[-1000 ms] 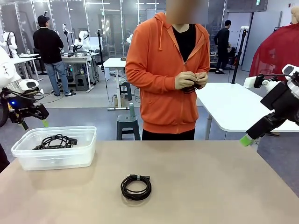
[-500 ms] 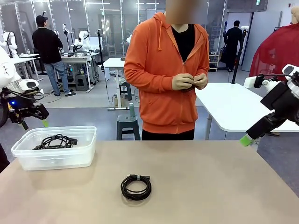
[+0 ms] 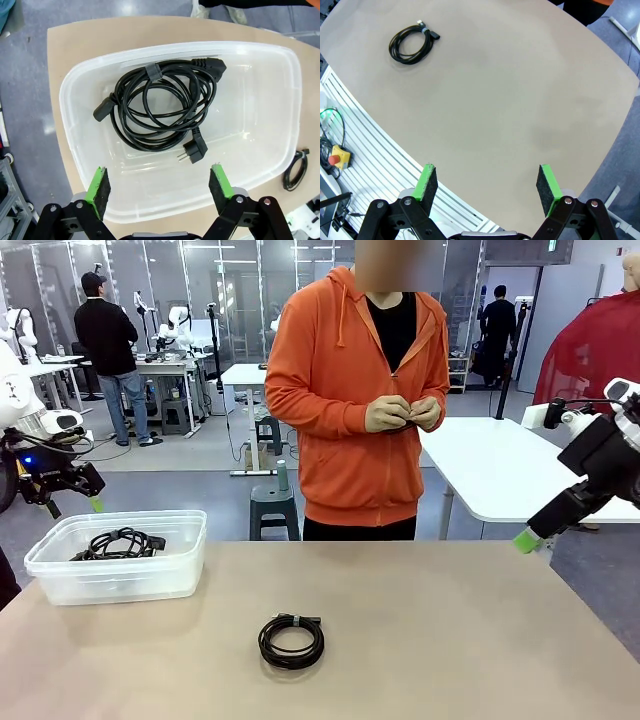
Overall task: Organize and store the cables.
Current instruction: Place the USB Extension Cable into the Organizing box.
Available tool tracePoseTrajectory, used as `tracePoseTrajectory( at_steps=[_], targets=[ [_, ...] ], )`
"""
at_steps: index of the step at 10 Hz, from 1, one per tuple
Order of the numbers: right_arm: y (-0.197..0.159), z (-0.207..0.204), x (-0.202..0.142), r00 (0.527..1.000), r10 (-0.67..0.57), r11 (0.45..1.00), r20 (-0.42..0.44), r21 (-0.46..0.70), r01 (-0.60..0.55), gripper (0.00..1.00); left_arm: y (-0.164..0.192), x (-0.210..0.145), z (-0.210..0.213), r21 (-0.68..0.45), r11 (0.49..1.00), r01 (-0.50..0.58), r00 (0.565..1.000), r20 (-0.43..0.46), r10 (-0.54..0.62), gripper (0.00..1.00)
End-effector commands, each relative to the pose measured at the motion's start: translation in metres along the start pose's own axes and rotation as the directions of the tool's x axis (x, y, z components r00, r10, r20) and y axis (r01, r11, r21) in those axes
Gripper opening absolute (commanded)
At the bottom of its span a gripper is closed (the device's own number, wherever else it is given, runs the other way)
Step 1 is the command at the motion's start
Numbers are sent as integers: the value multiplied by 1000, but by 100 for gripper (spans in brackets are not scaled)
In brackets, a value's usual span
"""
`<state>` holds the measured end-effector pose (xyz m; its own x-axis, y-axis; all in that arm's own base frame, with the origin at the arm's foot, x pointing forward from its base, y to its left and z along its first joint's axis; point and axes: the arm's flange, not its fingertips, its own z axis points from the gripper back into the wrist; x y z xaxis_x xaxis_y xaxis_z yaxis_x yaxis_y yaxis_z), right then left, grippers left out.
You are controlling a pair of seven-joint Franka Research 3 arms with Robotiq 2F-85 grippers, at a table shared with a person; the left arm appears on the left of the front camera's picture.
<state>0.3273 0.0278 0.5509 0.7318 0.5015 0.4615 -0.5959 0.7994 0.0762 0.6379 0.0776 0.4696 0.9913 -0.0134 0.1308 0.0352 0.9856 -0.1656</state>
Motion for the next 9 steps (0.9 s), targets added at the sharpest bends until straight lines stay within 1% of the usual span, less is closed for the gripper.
tracePoseTrajectory(
  at_steps=[1, 4, 5, 7, 8, 9],
  targets=[
    [1, 1, 2, 1000, 2, 1000, -10, -3, -2, 100, 0, 1, -1, -9, 1000, -9, 1000, 6, 9, 100],
    [1, 1, 2, 1000, 2, 1000, -10, -3, -2, 100, 0, 0, 0, 0, 1000, 0, 1000, 0, 0, 100],
    [1, 1, 2, 1000, 2, 1000, -10, -3, -2, 100, -5, -9, 10, -59, 997, 41, 999, 13, -40, 100],
    [1, 1, 2, 1000, 2, 1000, -10, -3, -2, 100, -19, -49, 49, -27, 992, 127, 991, 49, -125, 100],
    [1, 1, 2, 1000, 2, 1000, -10, -3, -2, 100, -30, -73, 71, -41, 981, 191, 980, 64, -188, 100],
    [1, 1, 2, 1000, 2, 1000, -10, -3, -2, 100, -43, -97, 86, -29, 970, 242, 968, 75, -239, 100]
  ],
)
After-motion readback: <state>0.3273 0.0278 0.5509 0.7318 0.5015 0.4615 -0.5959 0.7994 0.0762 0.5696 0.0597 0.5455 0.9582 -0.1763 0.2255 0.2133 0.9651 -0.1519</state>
